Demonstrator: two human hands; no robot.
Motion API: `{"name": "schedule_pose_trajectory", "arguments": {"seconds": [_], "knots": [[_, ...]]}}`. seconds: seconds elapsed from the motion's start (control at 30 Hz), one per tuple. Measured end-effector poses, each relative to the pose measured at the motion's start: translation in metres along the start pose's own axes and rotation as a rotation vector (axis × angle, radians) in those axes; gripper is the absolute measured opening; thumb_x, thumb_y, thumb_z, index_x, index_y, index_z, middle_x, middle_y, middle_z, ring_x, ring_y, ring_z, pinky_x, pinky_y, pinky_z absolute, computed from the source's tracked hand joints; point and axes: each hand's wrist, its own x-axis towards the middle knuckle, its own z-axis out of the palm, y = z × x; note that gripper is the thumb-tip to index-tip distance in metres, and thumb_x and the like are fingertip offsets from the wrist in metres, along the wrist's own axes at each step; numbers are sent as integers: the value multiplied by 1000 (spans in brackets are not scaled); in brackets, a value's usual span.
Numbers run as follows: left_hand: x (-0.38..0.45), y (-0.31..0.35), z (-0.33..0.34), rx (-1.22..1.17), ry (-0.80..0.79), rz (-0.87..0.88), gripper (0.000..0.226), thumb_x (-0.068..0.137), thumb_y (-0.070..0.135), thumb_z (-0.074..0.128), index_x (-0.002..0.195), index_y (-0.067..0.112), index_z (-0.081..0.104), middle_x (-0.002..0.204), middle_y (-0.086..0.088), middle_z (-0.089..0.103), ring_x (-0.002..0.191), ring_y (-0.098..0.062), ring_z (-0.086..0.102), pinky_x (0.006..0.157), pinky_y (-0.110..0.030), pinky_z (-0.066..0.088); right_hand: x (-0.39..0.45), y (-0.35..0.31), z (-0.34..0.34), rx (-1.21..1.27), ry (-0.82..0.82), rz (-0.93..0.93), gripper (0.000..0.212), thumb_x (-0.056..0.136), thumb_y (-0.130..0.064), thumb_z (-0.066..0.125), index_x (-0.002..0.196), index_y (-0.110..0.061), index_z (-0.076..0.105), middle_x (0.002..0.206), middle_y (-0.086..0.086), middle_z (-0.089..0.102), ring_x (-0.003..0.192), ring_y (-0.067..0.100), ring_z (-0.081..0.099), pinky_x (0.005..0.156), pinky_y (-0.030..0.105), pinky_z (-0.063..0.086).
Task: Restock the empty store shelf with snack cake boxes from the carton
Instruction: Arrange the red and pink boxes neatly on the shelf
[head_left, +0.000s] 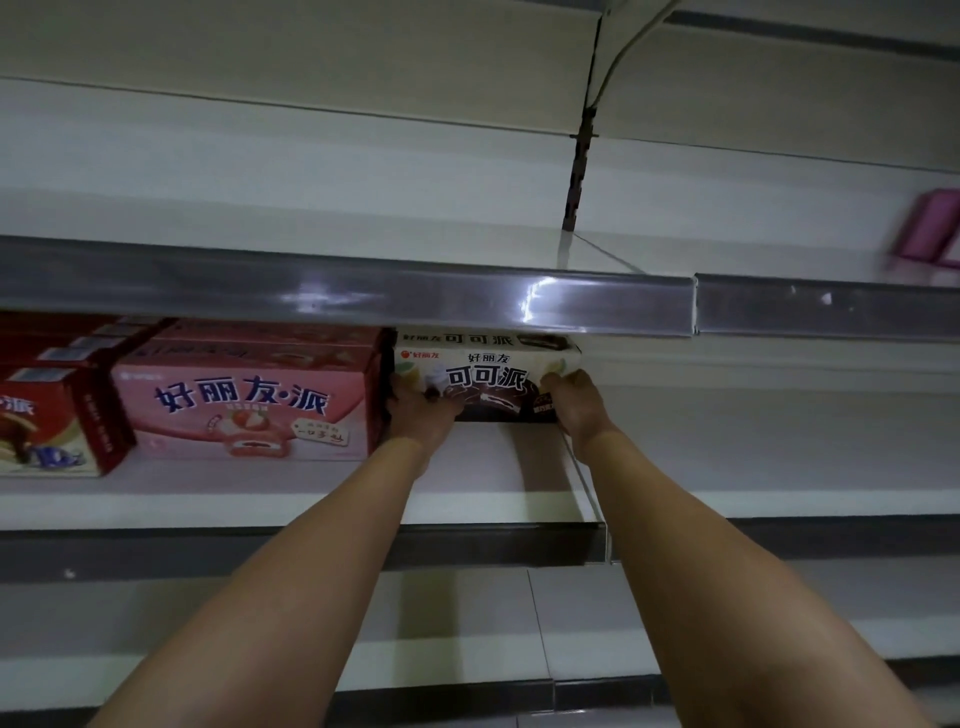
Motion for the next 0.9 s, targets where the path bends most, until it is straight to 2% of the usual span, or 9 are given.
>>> {"name": "schedule_pose_trajectory", "arguments": {"seconds": [0.13,0.27,0.3,0.37,0.47,0.53,0.63,0.77,0.9], "knots": [[-6,8,-5,-19,-22,-49,96,74,29,74,150,15,18,147,-11,35,130,-31,42,108,-42,37,-6,-3,-5,-63,-30,2,36,94,-22,55,123,-3,47,107,7,53,96,22,51,81,28,37],[-17,14,-8,151,-32,-74,78,87,33,62,149,16,19,145,-11,39,122,-31,48,98,-33,42,-14,-7,-15,-149,-86,-7,14,94,-26,57,94,-13,58,100,5,59,99,25,56,85,29,40],[-20,15,-9,194,-37,-70,73,88,35,59,148,18,22,142,-10,43,118,-30,51,95,-33,45,-18,-9,-17,-187,-105,-18,16,94,-29,56,95,-13,59,102,5,59,101,25,56,86,30,41],[-31,18,-12,257,-27,-56,66,91,35,56,147,17,26,138,-10,49,115,-30,54,93,-33,46,-27,-11,-21,-285,-144,-38,30,96,-33,53,114,-10,60,111,6,59,108,27,56,87,29,41],[-51,17,-20,330,0,-29,60,94,23,54,146,10,27,141,-12,47,123,-32,49,94,-28,41,-39,-8,-21,-448,-219,-97,34,97,-34,50,120,-11,60,123,10,61,98,24,56,77,26,38],[-72,14,-32,424,41,-27,52,95,24,54,141,6,37,141,-14,48,126,-32,47,101,-31,39,-51,-3,-19,-540,-300,-128,41,95,-38,51,129,-15,55,133,12,55,107,26,55,85,29,42],[-103,6,-53,466,133,-17,43,93,20,55,132,0,49,133,-18,55,121,-33,52,98,-32,41,-80,2,-14,-676,-417,-196,62,94,-49,48,145,-16,37,149,10,37,130,29,44,106,38,38],[-152,-5,-86,488,273,-7,42,94,17,54,134,7,48,131,-14,57,119,-30,53,96,-33,42,-122,-3,1,-731,-522,-351,62,95,-50,46,145,-15,37,153,10,29,134,29,38,109,37,35],[-203,-28,-138,665,426,-94,42,93,24,54,134,14,49,130,-9,58,116,-31,55,89,-36,46,-162,-6,27,-735,-632,-440,65,97,-49,45,150,-15,29,160,5,16,142,26,26,114,36,28]]}}
